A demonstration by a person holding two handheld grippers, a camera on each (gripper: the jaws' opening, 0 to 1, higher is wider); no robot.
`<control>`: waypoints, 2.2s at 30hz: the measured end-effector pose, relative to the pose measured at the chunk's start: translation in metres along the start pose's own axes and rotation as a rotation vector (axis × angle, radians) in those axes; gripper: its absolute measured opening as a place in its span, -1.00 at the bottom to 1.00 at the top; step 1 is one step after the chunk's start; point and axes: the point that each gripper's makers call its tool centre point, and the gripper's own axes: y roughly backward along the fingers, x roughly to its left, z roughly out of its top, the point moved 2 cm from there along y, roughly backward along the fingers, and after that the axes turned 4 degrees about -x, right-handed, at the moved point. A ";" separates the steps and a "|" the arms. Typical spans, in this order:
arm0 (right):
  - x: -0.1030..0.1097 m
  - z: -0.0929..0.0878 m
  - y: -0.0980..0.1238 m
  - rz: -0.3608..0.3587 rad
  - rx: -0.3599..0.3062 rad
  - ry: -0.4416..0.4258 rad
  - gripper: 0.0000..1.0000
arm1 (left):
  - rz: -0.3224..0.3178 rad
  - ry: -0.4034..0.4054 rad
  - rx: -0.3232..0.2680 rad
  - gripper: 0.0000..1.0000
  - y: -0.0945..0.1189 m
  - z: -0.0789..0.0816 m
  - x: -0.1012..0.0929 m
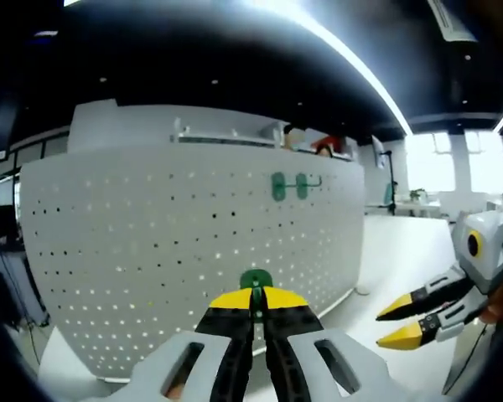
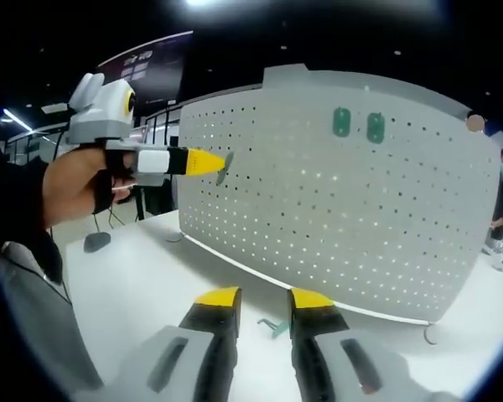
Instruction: Insert the hook assembly into the mounting plate slot until the hook locks in place.
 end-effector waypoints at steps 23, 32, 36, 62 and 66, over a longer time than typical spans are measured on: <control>-0.005 -0.004 0.000 -0.016 0.011 -0.015 -0.60 | 0.072 0.031 -0.068 -0.95 -0.039 0.031 0.003; -0.005 -0.003 0.000 -0.010 0.004 -0.021 -0.60 | 0.122 0.005 -0.118 -0.95 -0.051 0.059 0.015; -0.005 -0.003 0.000 -0.006 0.001 -0.022 -0.60 | 0.174 -0.004 -0.139 -0.95 -0.054 0.070 0.027; -0.008 -0.004 0.000 0.001 0.002 -0.042 -0.60 | 0.234 -0.021 -0.152 -0.95 -0.079 0.082 0.039; -0.008 -0.004 0.000 0.002 0.003 -0.043 -0.60 | 0.238 -0.021 -0.149 -0.95 -0.080 0.081 0.041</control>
